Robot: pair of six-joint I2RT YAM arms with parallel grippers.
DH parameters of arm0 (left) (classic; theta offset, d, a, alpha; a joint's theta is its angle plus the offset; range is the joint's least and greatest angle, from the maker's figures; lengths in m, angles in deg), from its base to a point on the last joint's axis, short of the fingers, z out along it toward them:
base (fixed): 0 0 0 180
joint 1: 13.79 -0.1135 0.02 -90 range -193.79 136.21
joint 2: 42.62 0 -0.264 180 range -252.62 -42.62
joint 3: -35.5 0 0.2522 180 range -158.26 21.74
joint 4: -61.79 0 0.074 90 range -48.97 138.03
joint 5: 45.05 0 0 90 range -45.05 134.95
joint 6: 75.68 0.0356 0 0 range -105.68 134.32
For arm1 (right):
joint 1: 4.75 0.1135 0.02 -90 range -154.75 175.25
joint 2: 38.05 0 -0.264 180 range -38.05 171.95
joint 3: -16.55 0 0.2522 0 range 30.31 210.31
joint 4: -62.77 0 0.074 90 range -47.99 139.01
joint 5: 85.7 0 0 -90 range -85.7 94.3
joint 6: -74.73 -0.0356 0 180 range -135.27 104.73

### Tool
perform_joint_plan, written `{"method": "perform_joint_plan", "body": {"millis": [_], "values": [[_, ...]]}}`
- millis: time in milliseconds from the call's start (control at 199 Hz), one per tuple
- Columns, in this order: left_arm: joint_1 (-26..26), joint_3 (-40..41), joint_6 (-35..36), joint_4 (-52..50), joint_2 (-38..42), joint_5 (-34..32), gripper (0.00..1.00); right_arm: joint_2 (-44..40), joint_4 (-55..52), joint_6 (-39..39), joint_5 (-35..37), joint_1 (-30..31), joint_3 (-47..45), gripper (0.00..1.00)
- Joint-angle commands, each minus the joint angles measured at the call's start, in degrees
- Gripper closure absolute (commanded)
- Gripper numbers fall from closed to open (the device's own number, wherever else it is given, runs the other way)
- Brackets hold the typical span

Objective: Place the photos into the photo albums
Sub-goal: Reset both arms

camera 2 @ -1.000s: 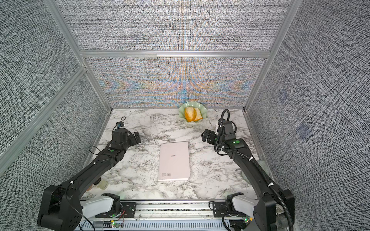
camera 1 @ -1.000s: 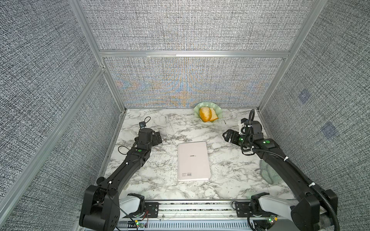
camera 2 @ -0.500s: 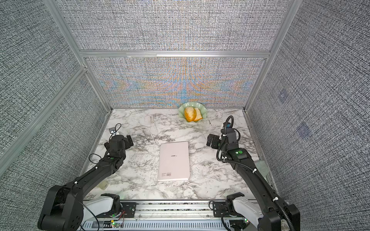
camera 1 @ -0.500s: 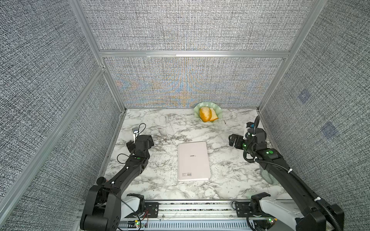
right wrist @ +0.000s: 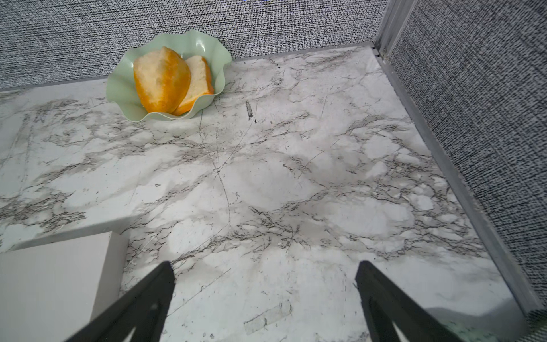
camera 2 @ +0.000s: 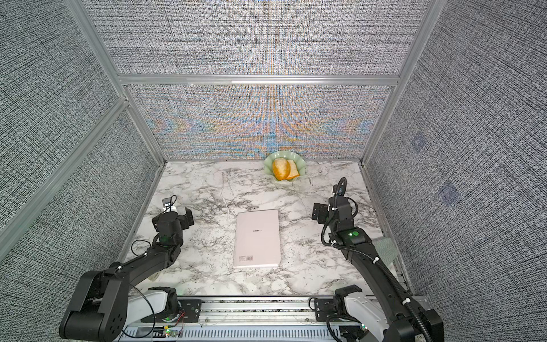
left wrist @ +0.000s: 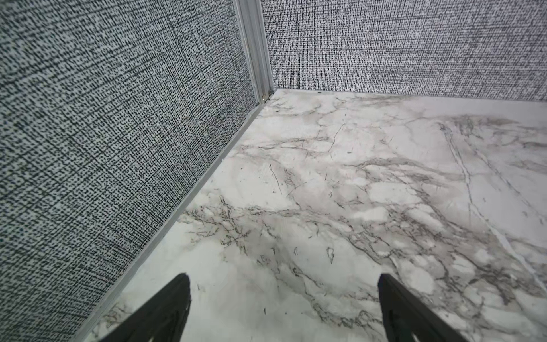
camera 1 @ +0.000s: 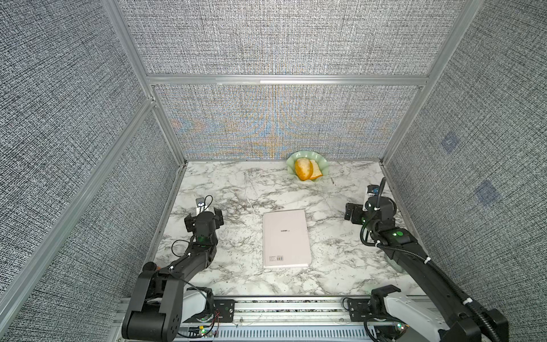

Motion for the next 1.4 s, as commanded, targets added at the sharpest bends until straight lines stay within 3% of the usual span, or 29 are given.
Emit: {"method": "perform_joint_plan", "body": {"millis": [0, 106, 317, 448, 644, 1093, 1400], "values": [[-0.9, 1.1, 2.4, 9.4, -0.8, 4.3, 0.01, 0.1, 4.1, 1.9, 2.2, -0.7, -1.1, 0.02], [-1.9, -1.6, -1.3, 5.1, -1.4, 6.9, 0.0, -1.2, 8.2, 0.8, 1.2, -0.9, -3.5, 0.01], [-3.1, -1.0, 0.9, 10.1, -3.4, 10.1, 0.0, 0.1, 12.3, 2.0, 2.7, -1.0, -5.8, 0.01], [-5.0, 2.9, 1.0, 20.7, -7.1, 14.1, 0.0, -0.5, 17.1, 3.6, 2.9, -1.0, -8.4, 0.01], [-5.4, 0.3, 3.0, 18.6, -10.6, 19.7, 0.01, 0.8, 21.8, 6.8, 5.3, -1.5, -10.4, 0.01], [-5.4, -0.8, 2.9, 16.7, -10.7, 20.2, 0.0, 10.6, 39.3, 11.7, 9.0, -7.4, -17.1, 0.02], [-5.3, -0.8, 2.9, 16.7, -10.8, 20.1, 0.01, 19.3, 51.8, 12.9, 1.9, -10.5, -19.0, 0.02]]}}
